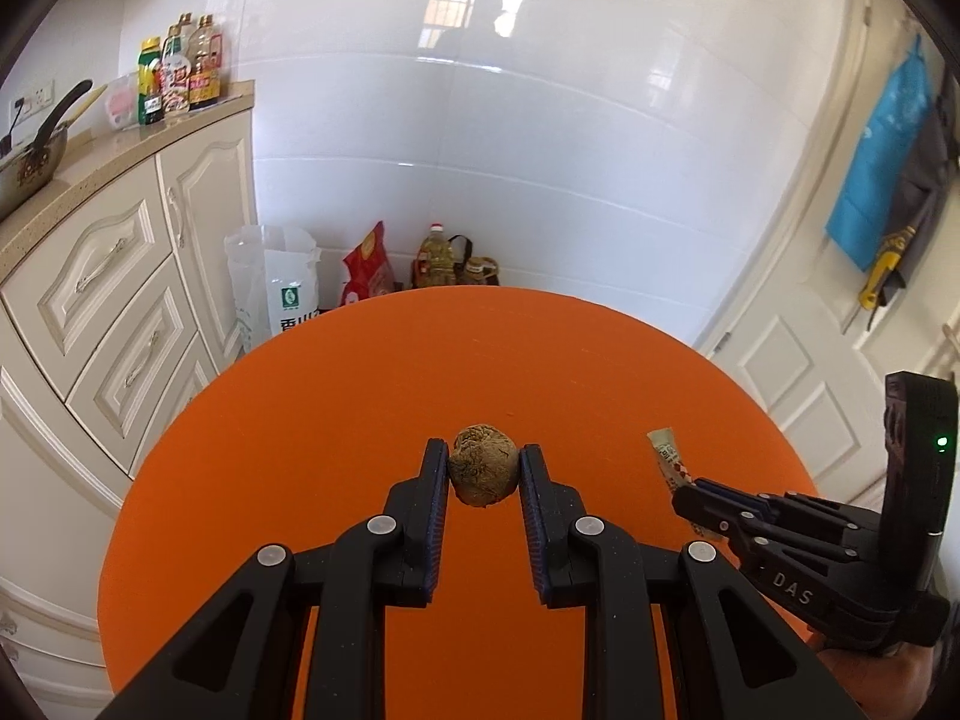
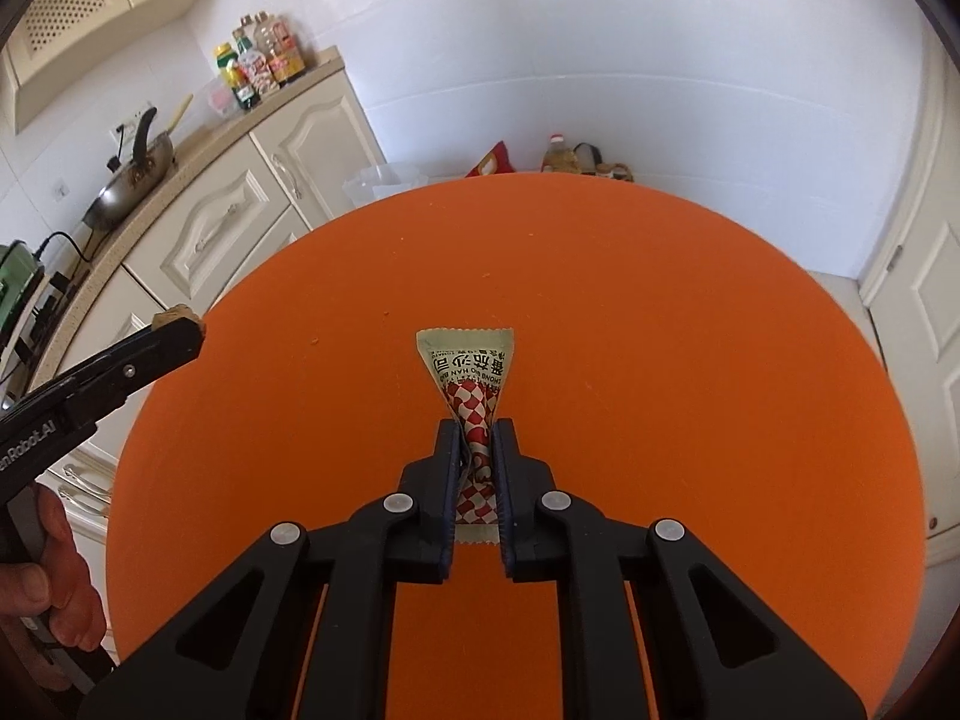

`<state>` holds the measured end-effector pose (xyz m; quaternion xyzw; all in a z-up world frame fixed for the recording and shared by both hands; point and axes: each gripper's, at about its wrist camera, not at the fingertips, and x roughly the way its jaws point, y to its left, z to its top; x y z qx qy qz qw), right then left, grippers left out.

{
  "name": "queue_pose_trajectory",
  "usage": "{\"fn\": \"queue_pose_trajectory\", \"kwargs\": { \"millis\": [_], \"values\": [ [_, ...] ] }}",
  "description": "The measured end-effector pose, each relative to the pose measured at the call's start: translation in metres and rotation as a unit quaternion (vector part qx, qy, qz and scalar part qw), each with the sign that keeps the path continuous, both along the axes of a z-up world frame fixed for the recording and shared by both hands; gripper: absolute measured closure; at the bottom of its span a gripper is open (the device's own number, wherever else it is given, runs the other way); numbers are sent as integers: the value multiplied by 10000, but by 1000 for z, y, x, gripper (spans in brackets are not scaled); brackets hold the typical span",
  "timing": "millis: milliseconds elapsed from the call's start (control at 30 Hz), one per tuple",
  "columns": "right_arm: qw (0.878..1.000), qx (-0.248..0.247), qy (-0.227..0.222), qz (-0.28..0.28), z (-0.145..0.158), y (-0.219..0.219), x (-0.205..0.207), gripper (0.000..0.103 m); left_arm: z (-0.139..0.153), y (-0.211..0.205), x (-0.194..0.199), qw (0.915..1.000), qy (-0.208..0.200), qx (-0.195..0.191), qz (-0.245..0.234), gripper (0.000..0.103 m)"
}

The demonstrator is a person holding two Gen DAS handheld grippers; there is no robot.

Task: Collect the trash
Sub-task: 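Carry the brown ball and candy wrapper to the bucket and release them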

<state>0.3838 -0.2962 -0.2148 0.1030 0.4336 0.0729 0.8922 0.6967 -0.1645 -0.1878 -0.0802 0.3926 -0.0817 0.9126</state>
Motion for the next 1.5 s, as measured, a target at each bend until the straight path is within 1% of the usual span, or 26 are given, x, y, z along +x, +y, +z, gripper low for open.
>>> {"fn": "queue_pose_trajectory", "kwargs": {
  "millis": [267,500,700,767,867,1000,1133,1300,1433,1500],
  "values": [
    [9980,94,-562,-259,47,-30,-79,93,24,-26,-68,9986,-295,47,-434,84],
    [9928,57,-1006,-652,81,-64,-144,93,48,-58,-119,9941,-569,57,-919,84],
    [9847,11,-1303,-1154,103,-105,-202,93,65,-95,-159,9862,-776,78,-1460,84],
    [9811,-15,-1359,-1377,107,-122,-223,93,67,-112,-170,9824,-814,60,-1683,84],
    [9743,-73,-1401,-1761,110,-154,-255,93,71,-141,-187,9742,-866,34,-2082,84],
    [9632,-99,-1359,-2317,107,-198,-298,93,71,-190,-198,9611,-867,13,-2621,84],
    [9517,-112,-1168,-2839,91,-241,-336,93,63,-232,-205,9466,-768,-29,-3130,84],
    [9376,-52,-844,-3374,61,-293,-370,93,37,-281,-212,9293,-406,-34,-3672,84],
    [9276,116,-569,-3692,28,-329,-384,93,9,-315,-212,9164,-58,118,-4000,84],
    [9233,235,-419,-3812,11,-346,-389,93,-8,-329,-205,9103,177,181,-4131,84]
  ]
}}
